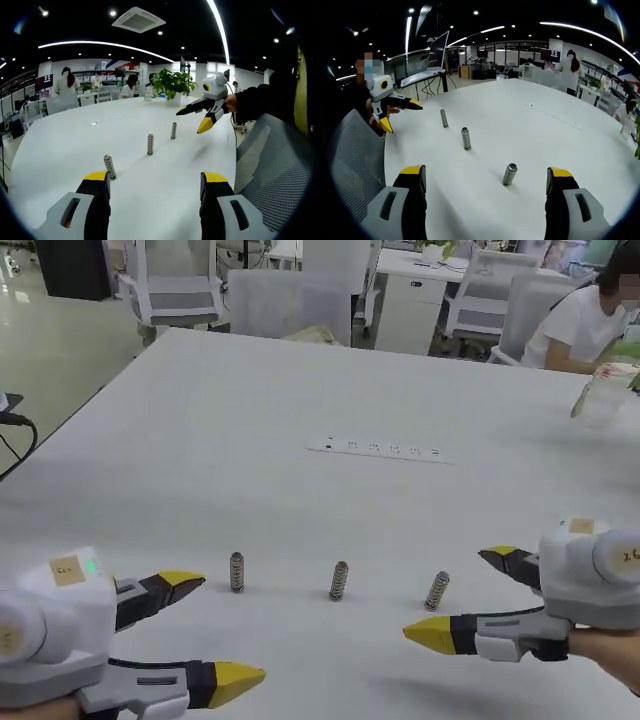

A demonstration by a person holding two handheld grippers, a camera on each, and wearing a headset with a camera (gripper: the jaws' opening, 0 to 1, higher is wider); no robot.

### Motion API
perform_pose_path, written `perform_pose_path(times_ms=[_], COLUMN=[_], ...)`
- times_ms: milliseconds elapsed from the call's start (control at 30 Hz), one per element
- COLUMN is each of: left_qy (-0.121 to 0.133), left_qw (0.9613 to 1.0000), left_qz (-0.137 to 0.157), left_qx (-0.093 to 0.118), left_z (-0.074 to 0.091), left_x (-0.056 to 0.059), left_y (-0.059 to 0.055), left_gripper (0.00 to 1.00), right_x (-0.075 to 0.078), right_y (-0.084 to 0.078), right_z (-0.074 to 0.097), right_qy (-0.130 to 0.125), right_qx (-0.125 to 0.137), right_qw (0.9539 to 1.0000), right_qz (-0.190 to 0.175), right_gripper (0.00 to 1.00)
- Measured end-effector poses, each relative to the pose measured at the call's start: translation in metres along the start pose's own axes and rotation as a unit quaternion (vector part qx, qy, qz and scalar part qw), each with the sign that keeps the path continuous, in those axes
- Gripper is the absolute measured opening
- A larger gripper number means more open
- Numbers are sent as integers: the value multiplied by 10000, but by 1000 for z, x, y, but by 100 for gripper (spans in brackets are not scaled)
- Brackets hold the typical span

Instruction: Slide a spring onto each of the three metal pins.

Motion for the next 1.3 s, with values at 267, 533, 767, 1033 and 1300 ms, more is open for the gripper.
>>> perform_pose_path(times_ms=[267,533,767,1033,1300], left_qy=[30,184,322,450,506], left_qw=[10000,9995,9989,9982,9978], left_qz=[69,204,275,333,375], left_qx=[-42,-151,-206,-194,-215], left_z=[1,0,1,3,3], left_x=[0,-12,-19,-21,-21], left_y=[-8,-27,-36,-38,-39], left_gripper=[70,70,75,83,87], right_x=[-13,-24,-26,-27,-27], right_y=[-12,-23,-30,-31,-30], right_z=[7,3,3,2,3], right_qy=[30,125,157,167,161], right_qx=[-10,-126,-219,-239,-230], right_qw=[10000,9998,9996,9995,9995], right_qz=[-41,-56,-125,-138,-135], right_gripper=[99,99,99,99,99])
Point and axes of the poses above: the centre of the closed fingertips' face, and the gripper's own axes: z roughly backward along the fingers, x roughly to its right, y roughly out of its top, the point moved 4 cm from there along z, roughly backward along the fingers, and after that the axes turned 7 degrees about x, right-handed, at the moved point
